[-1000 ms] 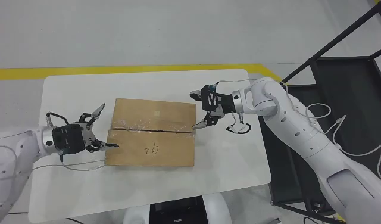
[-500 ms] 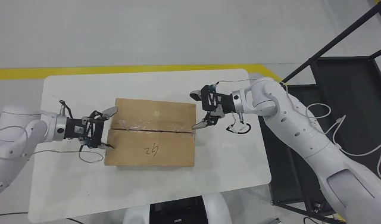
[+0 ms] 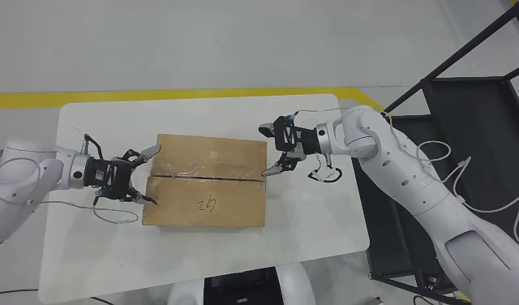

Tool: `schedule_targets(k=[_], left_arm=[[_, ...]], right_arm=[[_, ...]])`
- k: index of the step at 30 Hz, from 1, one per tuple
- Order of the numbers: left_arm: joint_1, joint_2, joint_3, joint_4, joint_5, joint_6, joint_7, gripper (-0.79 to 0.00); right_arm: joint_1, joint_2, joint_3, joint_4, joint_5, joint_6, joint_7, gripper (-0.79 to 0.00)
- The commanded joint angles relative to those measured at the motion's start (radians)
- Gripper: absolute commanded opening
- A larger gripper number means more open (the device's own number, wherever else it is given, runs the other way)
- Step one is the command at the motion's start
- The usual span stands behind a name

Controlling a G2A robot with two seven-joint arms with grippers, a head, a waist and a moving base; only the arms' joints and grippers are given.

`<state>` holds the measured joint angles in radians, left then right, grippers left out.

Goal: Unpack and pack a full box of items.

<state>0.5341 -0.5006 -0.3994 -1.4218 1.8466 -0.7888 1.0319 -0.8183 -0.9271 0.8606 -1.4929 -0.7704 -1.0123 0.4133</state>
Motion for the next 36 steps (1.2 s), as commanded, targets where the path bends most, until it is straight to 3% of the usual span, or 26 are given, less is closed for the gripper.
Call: schedule_targets(k=[1,5,18,23,36], left_arm=[[-0.043,-0.001,0.044,-0.002,-0.080,-0.022,-0.022,0.000],[-0.097,-0.001,0.108,0.002,-0.176,-0.045,-0.045,0.000],[-0.097,-0.001,0.108,0.002,-0.176,-0.045,-0.045,0.000],[-0.078,-0.004,0.095,0.023,-0.189,-0.036,-0.135,0.000],[-0.088,-0.053,0.094,0.038,-0.076,-0.121,-0.161,0.000]], right_arm=[[0.000,0.000,0.000,0.000,0.000,0.000,0.000,0.000],[0.000,0.000,0.000,0.000,0.000,0.000,0.000,0.000],[0.000,0.000,0.000,0.000,0.000,0.000,0.000,0.000],[0.000,0.000,0.000,0.000,0.000,0.000,0.000,0.000],[0.000,0.000,0.000,0.000,0.000,0.000,0.000,0.000]])
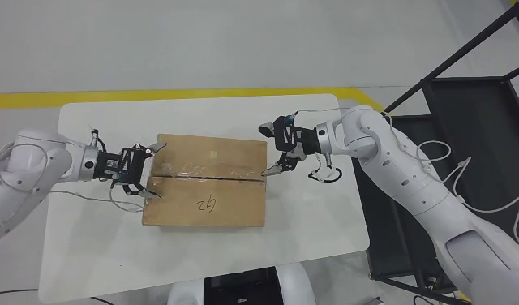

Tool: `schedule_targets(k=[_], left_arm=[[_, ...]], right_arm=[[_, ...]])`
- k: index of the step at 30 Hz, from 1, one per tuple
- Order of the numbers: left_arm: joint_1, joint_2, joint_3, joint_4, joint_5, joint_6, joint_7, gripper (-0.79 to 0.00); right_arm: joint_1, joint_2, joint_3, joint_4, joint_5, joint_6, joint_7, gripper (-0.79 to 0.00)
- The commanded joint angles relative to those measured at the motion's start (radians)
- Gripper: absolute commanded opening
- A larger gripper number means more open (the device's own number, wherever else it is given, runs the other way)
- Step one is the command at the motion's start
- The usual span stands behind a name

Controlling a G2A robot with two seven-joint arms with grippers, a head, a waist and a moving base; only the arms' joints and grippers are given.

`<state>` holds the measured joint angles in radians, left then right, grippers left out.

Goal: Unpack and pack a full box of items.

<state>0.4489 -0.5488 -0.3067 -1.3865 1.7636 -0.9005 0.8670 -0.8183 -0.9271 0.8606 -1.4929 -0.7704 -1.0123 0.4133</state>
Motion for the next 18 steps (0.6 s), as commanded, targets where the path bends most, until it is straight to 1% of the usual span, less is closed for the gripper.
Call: schedule_targets(k=[1,4,5,7,11,12,14,18], left_arm=[[-0.005,-0.010,0.001,0.006,0.011,-0.016,0.008,0.000],[-0.012,-0.023,0.003,0.015,0.023,-0.046,0.007,0.000],[-0.013,-0.028,0.004,0.017,0.019,-0.051,0.001,-0.052],[-0.017,-0.037,0.006,0.022,0.018,-0.062,-0.009,-0.394],[-0.026,-0.051,0.010,0.035,0.020,-0.075,-0.023,-0.566],[-0.027,-0.054,0.011,0.037,0.021,-0.077,-0.024,-0.656],[-0.030,-0.059,0.014,0.041,0.022,-0.080,-0.028,-0.779],[-0.036,-0.066,0.017,0.046,0.027,-0.089,-0.037,-0.785]], right_arm=[[0.000,0.000,0.000,0.000,0.000,0.000,0.000,0.000],[0.000,0.000,0.000,0.000,0.000,0.000,0.000,0.000],[0.000,0.000,0.000,0.000,0.000,0.000,0.000,0.000],[0.000,0.000,0.000,0.000,0.000,0.000,0.000,0.000],[0.000,0.000,0.000,0.000,0.000,0.000,0.000,0.000],[0.000,0.000,0.000,0.000,0.000,0.000,0.000,0.000],[0.000,0.000,0.000,0.000,0.000,0.000,0.000,0.000],[0.000,0.000,0.000,0.000,0.000,0.000,0.000,0.000]])
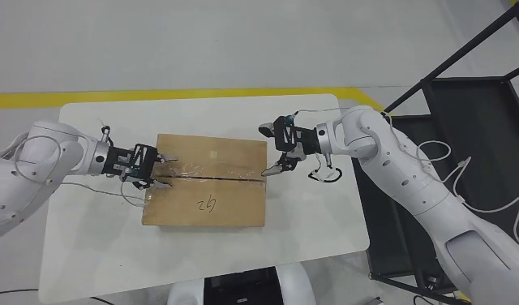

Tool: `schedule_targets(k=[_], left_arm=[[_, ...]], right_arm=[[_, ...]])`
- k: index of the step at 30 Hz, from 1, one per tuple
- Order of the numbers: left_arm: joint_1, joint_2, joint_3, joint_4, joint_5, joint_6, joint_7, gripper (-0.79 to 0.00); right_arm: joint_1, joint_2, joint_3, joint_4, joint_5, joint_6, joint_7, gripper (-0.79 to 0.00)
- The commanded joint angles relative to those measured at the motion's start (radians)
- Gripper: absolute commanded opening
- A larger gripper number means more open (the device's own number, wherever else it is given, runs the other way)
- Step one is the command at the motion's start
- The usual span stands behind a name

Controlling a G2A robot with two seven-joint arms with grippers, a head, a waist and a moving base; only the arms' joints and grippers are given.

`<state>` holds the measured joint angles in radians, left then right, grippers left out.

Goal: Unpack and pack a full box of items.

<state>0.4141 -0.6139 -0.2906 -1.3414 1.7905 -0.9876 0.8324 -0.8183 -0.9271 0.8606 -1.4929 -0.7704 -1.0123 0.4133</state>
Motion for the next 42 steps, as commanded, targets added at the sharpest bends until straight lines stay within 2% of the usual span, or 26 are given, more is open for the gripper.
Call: schedule_targets(k=[1,6,12,19,21,25,28,30,31,42], left_arm=[[-0.002,-0.002,0.001,0.002,0.002,-0.004,-0.004,-0.785],[-0.001,0.002,-0.001,-0.008,-0.003,-0.002,-0.002,-0.785],[0.006,0.026,0.016,-0.080,-0.094,0.017,0.018,-0.785],[-0.011,0.062,0.092,-0.194,-0.336,-0.025,-0.024,-0.785],[-0.023,0.073,0.121,-0.202,-0.391,-0.025,-0.024,-0.785],[0.017,0.097,0.121,-0.206,-0.455,-0.025,-0.024,-0.785],[0.041,0.114,0.121,-0.205,-0.503,-0.025,-0.024,-0.751],[0.041,0.114,0.121,-0.205,-0.503,-0.025,-0.024,-0.736],[0.041,0.114,0.121,-0.205,-0.503,-0.025,-0.024,-0.785],[0.041,0.114,0.121,-0.205,-0.503,-0.025,-0.024,-0.785]], right_arm=[[0.000,0.000,0.000,0.000,0.000,0.000,0.000,0.000],[0.000,0.000,0.000,0.000,0.000,0.000,0.000,0.000],[0.000,0.000,0.000,0.000,0.000,0.000,0.000,0.000],[0.000,0.000,0.000,0.000,0.000,0.000,0.000,0.000],[0.000,0.000,0.000,0.000,0.000,0.000,0.000,0.000],[0.000,0.000,0.000,0.000,0.000,0.000,0.000,0.000],[0.000,0.000,0.000,0.000,0.000,0.000,0.000,0.000],[0.000,0.000,0.000,0.000,0.000,0.000,0.000,0.000],[0.000,0.000,0.000,0.000,0.000,0.000,0.000,0.000],[0.000,0.000,0.000,0.000,0.000,0.000,0.000,0.000]])
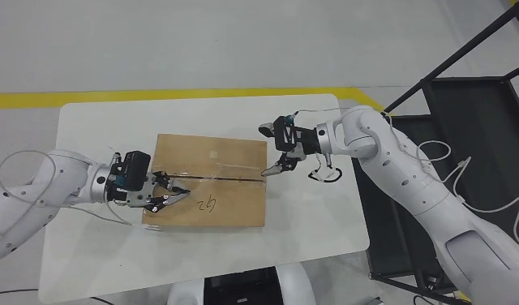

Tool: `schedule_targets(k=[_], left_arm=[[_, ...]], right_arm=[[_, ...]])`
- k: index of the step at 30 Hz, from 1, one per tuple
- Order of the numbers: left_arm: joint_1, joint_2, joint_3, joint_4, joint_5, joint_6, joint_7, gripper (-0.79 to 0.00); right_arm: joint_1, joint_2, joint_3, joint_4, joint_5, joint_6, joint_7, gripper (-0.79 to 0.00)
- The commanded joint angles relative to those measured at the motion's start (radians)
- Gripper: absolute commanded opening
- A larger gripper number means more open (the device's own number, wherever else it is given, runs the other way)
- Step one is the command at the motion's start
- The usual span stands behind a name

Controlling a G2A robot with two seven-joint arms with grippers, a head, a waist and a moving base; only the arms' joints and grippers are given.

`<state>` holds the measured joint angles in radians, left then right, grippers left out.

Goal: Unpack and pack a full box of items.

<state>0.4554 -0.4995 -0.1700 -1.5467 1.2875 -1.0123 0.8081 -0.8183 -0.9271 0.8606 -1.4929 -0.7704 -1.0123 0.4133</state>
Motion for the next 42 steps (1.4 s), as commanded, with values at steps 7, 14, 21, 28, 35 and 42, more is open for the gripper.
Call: schedule_targets(k=[7,14,21,28,35,42], left_arm=[[0.000,0.000,0.000,0.000,0.000,0.000,0.000,-0.785],[0.000,0.000,0.000,0.000,0.000,0.000,0.000,-0.785],[0.028,-0.006,-0.013,-0.030,-0.034,0.027,-0.072,-0.785],[0.054,0.024,-0.064,-0.036,-0.085,0.000,-0.174,-0.785],[0.073,0.085,-0.059,-0.054,-0.191,0.000,-0.231,-0.785],[0.073,0.153,0.000,-0.096,-0.257,0.000,-0.162,-0.785]], right_arm=[[0.000,0.000,0.000,0.000,0.000,0.000,0.000,0.000],[0.000,0.000,0.000,0.000,0.000,0.000,0.000,0.000],[0.000,0.000,0.000,0.000,0.000,0.000,0.000,0.000],[0.000,0.000,0.000,0.000,0.000,0.000,0.000,0.000],[0.000,0.000,0.000,0.000,0.000,0.000,0.000,0.000],[0.000,0.000,0.000,0.000,0.000,0.000,0.000,0.000]])
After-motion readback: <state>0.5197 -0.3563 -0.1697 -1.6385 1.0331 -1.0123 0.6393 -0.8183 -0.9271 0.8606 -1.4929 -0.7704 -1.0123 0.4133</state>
